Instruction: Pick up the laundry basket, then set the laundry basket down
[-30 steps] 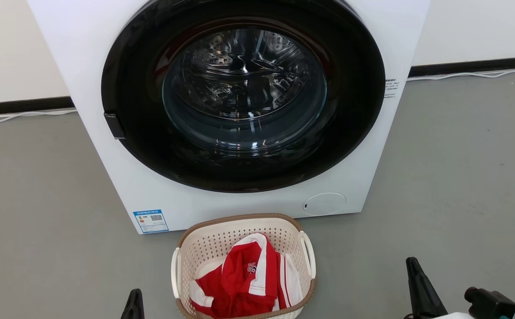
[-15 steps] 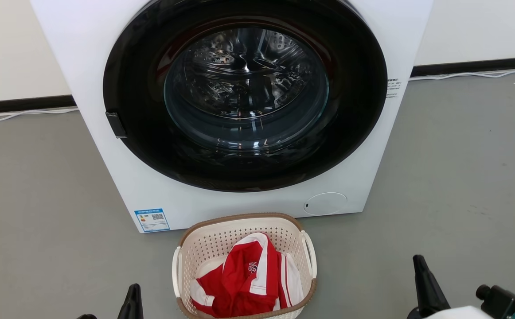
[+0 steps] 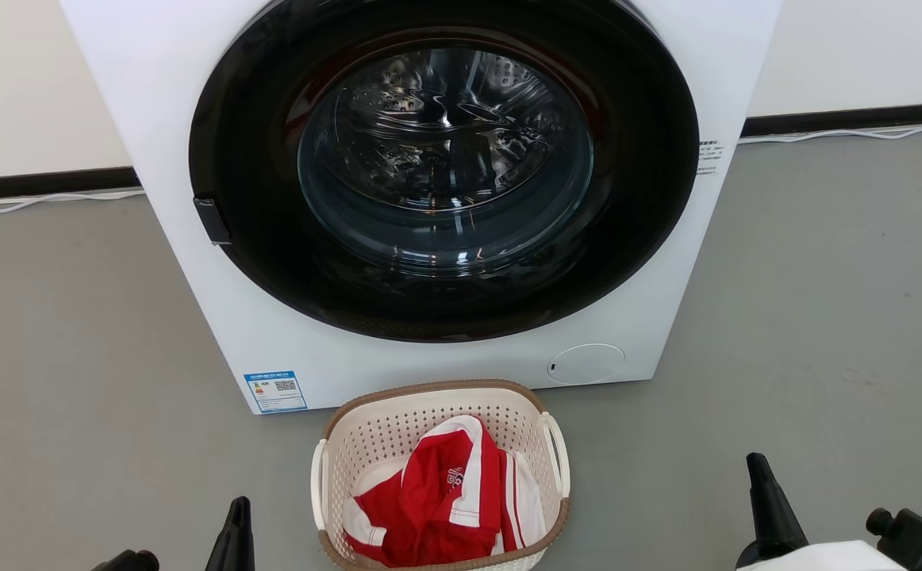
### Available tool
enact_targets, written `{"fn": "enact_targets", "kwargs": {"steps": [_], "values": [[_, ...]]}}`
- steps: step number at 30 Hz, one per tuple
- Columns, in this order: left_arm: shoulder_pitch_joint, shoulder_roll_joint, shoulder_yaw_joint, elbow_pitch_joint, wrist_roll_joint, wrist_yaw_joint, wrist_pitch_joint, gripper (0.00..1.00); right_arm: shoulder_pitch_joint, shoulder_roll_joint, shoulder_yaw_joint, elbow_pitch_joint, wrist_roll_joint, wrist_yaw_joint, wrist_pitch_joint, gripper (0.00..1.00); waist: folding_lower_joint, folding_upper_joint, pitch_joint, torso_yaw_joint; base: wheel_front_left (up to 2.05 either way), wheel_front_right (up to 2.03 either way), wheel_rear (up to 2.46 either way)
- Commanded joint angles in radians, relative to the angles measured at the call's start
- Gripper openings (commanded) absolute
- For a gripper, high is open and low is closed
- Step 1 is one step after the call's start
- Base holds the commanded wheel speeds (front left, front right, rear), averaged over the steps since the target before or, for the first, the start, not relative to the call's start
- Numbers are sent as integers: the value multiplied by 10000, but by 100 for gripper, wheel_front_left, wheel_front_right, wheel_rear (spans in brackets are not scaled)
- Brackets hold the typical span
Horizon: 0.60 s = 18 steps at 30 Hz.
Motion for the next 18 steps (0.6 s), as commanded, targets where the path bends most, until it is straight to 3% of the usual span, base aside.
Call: {"fn": "enact_targets", "kwargs": {"steps": [1,18], "values": [[-560,111,194,-173,-375,-141,44,0,-598,-130,14,-268,327,29,74,0,-1,-1,3,7,0,0,0],[-1021,122,423,133,-2340,-499,480,0,-808,-152,-146,-296,2052,39,517,0,-1,-1,30,69,0,0,0]]}}
